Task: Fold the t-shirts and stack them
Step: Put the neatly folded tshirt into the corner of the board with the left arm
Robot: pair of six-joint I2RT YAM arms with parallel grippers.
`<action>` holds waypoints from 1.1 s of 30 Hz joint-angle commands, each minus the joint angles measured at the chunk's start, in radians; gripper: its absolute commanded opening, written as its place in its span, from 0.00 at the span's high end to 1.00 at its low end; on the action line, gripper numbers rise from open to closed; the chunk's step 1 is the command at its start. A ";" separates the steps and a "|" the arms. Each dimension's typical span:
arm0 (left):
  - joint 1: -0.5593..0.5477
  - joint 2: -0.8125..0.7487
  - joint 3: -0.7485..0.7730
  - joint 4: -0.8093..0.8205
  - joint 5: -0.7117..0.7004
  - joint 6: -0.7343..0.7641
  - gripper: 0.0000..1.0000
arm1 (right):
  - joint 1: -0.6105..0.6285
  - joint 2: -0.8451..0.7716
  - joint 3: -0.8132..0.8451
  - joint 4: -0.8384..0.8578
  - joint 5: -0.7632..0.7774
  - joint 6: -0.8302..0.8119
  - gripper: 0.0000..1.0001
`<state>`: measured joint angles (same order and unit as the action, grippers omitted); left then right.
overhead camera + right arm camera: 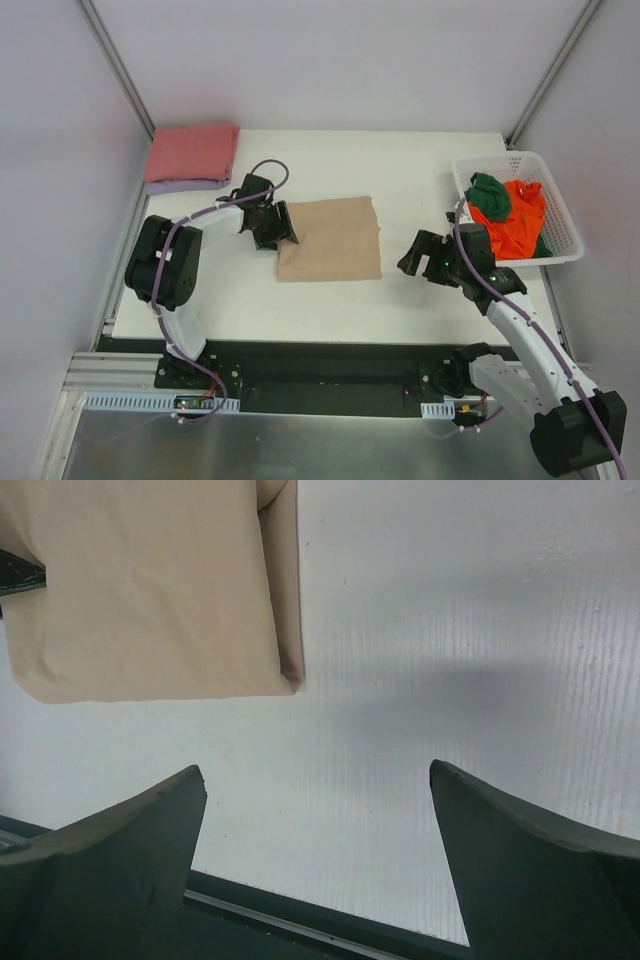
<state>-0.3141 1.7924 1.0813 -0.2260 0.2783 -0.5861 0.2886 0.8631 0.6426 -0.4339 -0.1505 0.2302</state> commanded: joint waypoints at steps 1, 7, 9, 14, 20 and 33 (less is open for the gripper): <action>-0.075 0.048 -0.026 -0.027 -0.082 -0.046 0.45 | 0.003 -0.003 -0.003 -0.020 0.057 -0.038 0.04; -0.169 0.099 -0.029 -0.099 -0.243 -0.107 0.67 | 0.001 0.034 -0.026 -0.006 0.060 -0.074 0.04; -0.178 0.122 0.011 -0.131 -0.272 -0.101 0.79 | 0.000 0.043 -0.029 -0.002 0.057 -0.086 0.04; -0.191 0.156 0.149 -0.225 -0.387 0.006 1.00 | 0.000 0.036 -0.049 0.014 0.060 -0.111 0.04; -0.191 0.136 0.342 -0.303 -0.698 0.242 1.00 | -0.002 0.017 -0.052 0.014 0.106 -0.121 0.04; 0.027 0.308 0.784 -0.262 -0.848 0.689 1.00 | -0.002 0.050 -0.064 0.073 0.221 -0.129 0.04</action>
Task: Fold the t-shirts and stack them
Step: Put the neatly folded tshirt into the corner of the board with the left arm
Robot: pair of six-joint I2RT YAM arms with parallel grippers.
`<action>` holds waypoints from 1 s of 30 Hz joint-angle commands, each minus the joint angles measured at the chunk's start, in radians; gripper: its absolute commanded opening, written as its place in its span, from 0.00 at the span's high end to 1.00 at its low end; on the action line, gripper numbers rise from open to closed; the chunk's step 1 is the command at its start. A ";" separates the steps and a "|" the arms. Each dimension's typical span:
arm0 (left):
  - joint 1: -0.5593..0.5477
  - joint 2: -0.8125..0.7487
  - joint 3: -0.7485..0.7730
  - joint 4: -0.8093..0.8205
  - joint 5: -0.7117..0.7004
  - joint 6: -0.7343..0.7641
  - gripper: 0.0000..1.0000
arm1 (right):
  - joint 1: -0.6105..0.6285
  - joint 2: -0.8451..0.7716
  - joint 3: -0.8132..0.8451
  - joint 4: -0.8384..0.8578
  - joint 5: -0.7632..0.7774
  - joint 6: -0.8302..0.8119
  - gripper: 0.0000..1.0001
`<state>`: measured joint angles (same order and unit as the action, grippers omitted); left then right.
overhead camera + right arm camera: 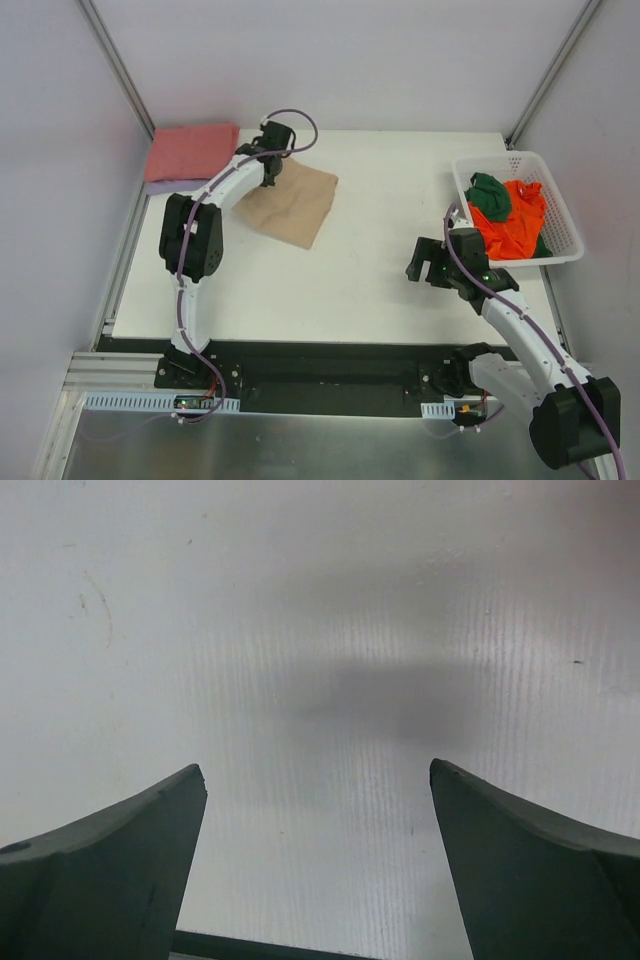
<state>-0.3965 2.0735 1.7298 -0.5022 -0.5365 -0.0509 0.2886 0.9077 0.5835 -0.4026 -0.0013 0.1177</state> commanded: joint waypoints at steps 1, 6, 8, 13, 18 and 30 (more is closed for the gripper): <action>0.129 0.040 0.164 0.024 -0.030 0.184 1.00 | -0.002 0.003 -0.005 0.050 0.081 -0.016 0.04; 0.217 0.099 0.353 0.034 0.033 0.262 1.00 | 0.000 -0.003 -0.016 0.087 0.113 -0.027 0.04; 0.235 0.105 0.407 0.034 0.056 0.278 1.00 | 0.000 -0.006 -0.019 0.093 0.145 -0.030 0.04; 0.239 0.105 0.490 0.036 -0.023 0.296 1.00 | 0.000 0.029 0.001 0.082 0.185 -0.043 0.04; 0.245 0.109 0.563 0.044 -0.065 0.324 1.00 | 0.000 0.057 0.016 0.070 0.181 -0.044 0.04; 0.245 0.045 0.640 0.062 -0.083 0.324 1.00 | 0.000 0.069 0.009 0.074 0.176 -0.039 0.04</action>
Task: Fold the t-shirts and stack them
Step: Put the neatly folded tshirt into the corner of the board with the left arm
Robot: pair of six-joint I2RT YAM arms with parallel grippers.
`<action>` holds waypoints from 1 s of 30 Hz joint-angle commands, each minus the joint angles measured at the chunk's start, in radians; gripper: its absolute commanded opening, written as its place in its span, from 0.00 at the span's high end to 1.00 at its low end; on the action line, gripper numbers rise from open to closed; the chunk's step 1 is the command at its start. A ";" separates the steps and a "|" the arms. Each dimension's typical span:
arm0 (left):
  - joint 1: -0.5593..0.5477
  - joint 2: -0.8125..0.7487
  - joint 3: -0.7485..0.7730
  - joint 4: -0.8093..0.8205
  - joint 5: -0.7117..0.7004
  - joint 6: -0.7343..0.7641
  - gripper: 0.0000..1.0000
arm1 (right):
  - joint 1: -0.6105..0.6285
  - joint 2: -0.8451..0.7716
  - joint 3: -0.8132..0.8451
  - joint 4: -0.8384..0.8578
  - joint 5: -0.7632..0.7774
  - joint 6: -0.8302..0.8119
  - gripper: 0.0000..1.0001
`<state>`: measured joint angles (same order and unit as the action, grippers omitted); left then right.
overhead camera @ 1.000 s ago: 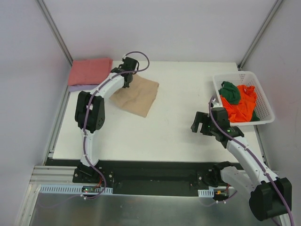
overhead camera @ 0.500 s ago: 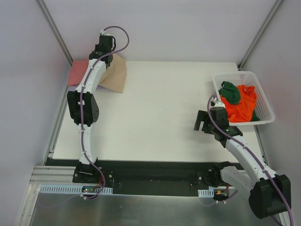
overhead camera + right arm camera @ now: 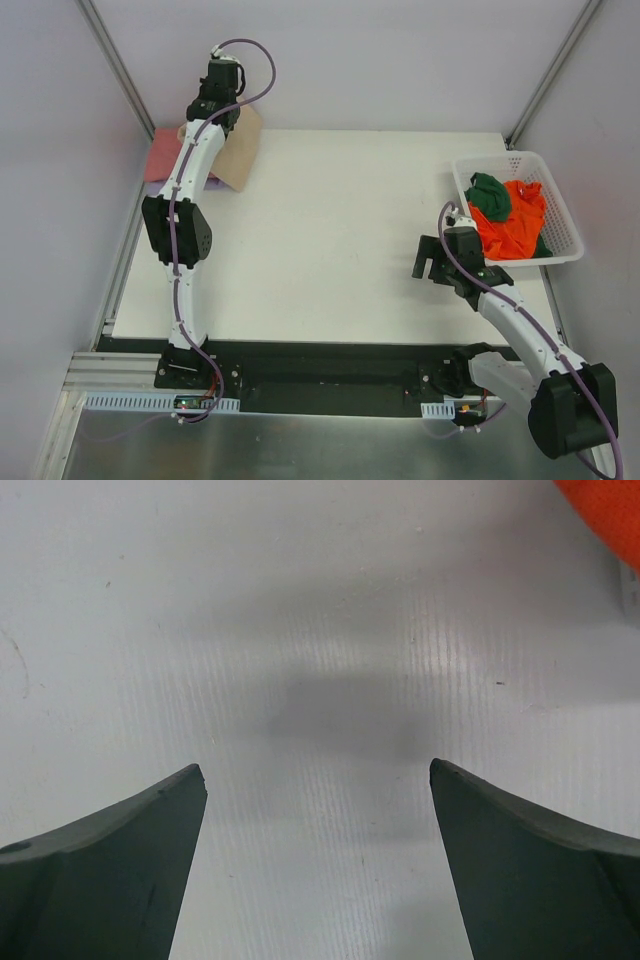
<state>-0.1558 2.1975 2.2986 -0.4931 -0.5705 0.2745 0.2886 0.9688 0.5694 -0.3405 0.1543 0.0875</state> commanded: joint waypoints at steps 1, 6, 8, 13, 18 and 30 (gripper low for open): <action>0.004 -0.084 0.073 0.051 -0.046 -0.009 1.00 | -0.002 0.008 0.023 0.011 0.022 -0.011 0.04; 0.004 -0.116 0.082 0.053 -0.029 -0.043 1.00 | 0.000 0.005 0.017 0.015 0.024 -0.009 0.04; 0.004 -0.130 0.084 0.053 -0.019 -0.061 1.00 | 0.000 0.005 0.015 0.018 0.022 -0.011 0.04; 0.004 -0.143 0.108 0.054 -0.009 -0.077 1.00 | -0.002 0.013 0.017 0.015 0.021 -0.009 0.04; 0.004 -0.153 0.117 0.060 -0.002 -0.083 1.00 | -0.002 0.015 0.018 0.017 0.018 -0.009 0.04; 0.032 -0.101 0.108 0.099 -0.045 -0.043 1.00 | 0.000 0.038 0.024 0.018 0.008 -0.009 0.04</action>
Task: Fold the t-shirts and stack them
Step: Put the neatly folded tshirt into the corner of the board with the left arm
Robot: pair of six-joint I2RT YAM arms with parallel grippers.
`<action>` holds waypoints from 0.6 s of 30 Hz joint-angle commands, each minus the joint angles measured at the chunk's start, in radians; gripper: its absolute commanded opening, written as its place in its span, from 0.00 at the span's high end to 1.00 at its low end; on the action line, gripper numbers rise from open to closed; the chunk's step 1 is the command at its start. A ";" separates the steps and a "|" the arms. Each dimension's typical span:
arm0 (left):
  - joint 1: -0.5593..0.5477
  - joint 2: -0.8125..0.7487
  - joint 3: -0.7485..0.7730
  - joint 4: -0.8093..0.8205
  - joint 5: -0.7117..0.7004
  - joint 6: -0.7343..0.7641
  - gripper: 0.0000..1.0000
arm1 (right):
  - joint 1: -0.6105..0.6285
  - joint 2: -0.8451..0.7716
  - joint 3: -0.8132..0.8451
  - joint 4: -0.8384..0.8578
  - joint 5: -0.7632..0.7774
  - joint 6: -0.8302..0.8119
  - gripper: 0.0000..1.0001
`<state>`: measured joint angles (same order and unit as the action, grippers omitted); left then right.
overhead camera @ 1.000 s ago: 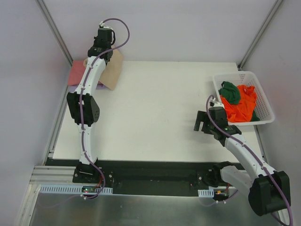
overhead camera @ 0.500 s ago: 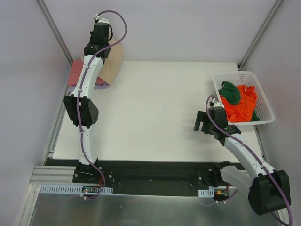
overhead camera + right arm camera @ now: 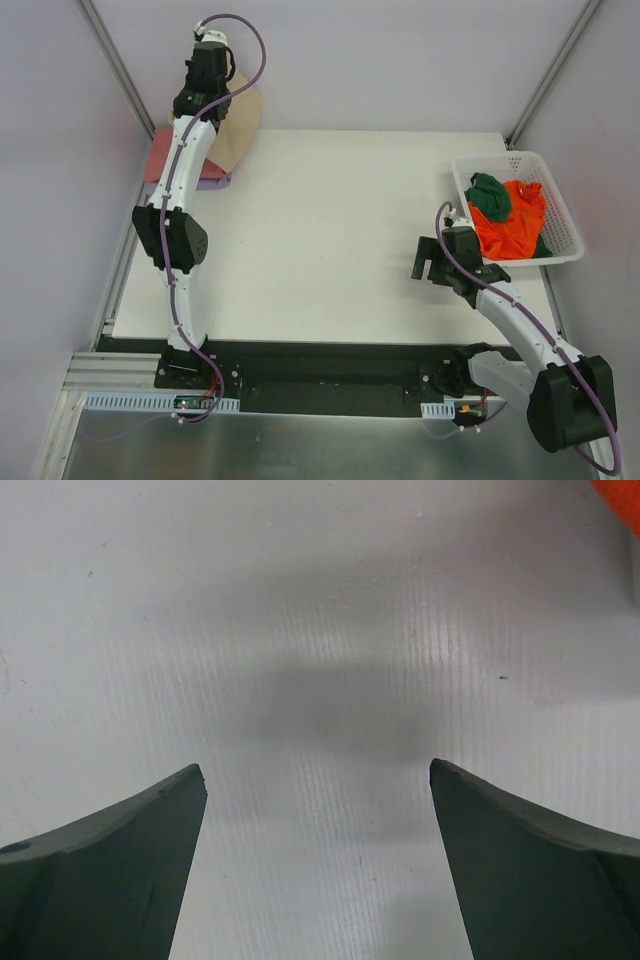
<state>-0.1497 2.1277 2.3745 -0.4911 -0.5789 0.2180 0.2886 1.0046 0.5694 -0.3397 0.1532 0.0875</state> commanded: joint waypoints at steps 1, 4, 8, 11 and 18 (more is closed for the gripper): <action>0.035 -0.022 0.031 0.105 -0.036 0.017 1.00 | 0.000 -0.001 0.026 0.016 0.011 -0.011 0.04; 0.062 0.004 0.014 0.121 -0.018 0.017 1.00 | 0.000 0.003 0.027 0.018 0.019 -0.008 0.04; 0.102 0.047 0.005 0.143 0.011 0.023 1.00 | -0.002 0.020 0.043 0.005 0.028 -0.008 0.04; 0.133 0.077 -0.001 0.163 0.077 0.017 1.00 | 0.000 0.045 0.064 -0.008 0.036 -0.006 0.04; 0.194 0.169 0.002 0.255 0.125 0.072 1.00 | -0.002 0.095 0.106 -0.030 0.032 0.008 0.04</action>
<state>0.0216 2.2749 2.3684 -0.3626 -0.4786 0.2481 0.2886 1.0771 0.6128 -0.3500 0.1623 0.0887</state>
